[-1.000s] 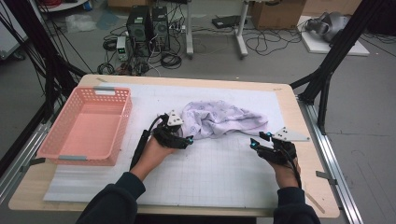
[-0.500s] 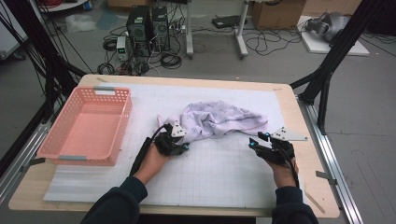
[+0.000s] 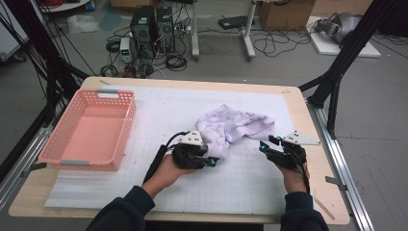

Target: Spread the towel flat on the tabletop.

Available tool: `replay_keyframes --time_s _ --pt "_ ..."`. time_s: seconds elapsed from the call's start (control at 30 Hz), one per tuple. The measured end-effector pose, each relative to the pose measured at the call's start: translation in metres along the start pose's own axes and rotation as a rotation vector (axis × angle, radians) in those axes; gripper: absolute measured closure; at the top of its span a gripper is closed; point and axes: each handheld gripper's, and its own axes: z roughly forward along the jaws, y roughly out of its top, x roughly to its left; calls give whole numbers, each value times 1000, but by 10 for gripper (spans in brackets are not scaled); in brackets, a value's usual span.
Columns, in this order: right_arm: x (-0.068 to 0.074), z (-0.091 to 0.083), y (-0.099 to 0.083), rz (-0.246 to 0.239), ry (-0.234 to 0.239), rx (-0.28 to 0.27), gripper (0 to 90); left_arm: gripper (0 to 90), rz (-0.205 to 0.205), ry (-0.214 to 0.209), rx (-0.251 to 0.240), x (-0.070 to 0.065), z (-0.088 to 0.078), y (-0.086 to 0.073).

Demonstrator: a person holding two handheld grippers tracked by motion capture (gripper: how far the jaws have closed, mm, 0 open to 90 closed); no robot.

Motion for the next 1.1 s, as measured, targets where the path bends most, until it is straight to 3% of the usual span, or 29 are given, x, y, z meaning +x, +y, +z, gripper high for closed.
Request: replay_keyframes --time_s 0.07,0.13,0.37,0.5,0.57,0.8,1.0,1.1 --pt "-2 -1 -1 7 -4 -7 516 790 -33 -44 -64 -2 -2 5" --pt "-4 -2 -2 11 -8 -9 516 790 -67 -32 -107 4 -6 6" --pt "-5 -1 -4 29 -10 -6 513 791 -187 223 -179 45 -38 -1" --pt "0 5 -4 24 -1 7 513 793 -238 369 -186 66 -51 -8" --pt "6 9 -3 6 10 15 513 792 -251 416 -179 72 -52 -12" --pt "39 28 4 -73 117 20 517 785 -245 455 -159 78 -48 -15" --pt "75 49 14 -159 249 16 523 776 -258 441 -164 79 -47 -16" --pt "90 62 16 -221 266 45 560 745 -286 433 -169 80 -48 -16"
